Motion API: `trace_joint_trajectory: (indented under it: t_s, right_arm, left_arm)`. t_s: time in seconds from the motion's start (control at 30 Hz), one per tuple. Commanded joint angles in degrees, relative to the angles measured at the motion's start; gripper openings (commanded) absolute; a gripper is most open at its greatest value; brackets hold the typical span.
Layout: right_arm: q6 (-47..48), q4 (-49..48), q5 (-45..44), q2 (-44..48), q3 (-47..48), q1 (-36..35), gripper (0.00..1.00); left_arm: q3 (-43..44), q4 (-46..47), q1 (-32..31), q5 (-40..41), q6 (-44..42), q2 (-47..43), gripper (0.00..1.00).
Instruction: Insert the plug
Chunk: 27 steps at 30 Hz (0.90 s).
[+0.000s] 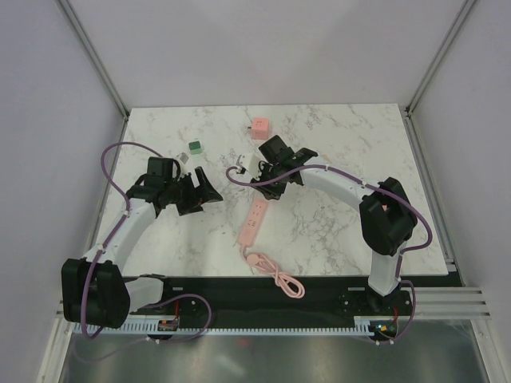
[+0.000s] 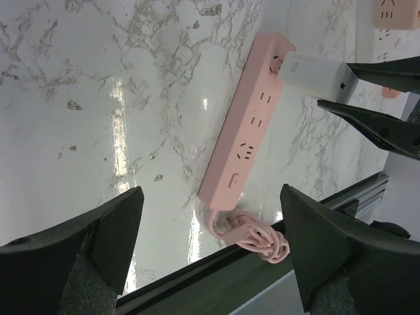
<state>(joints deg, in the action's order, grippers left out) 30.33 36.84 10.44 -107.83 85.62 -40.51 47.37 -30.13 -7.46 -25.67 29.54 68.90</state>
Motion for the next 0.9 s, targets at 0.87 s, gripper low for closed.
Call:
trace_joint_trajectory:
  t_s: [0.87]
  right_arm:
    - [2.0, 0.2, 4.7, 3.1, -4.0, 2.2, 0.0]
  left_arm:
    - [0.4, 0.4, 0.3, 0.5, -2.0, -2.2, 0.92]
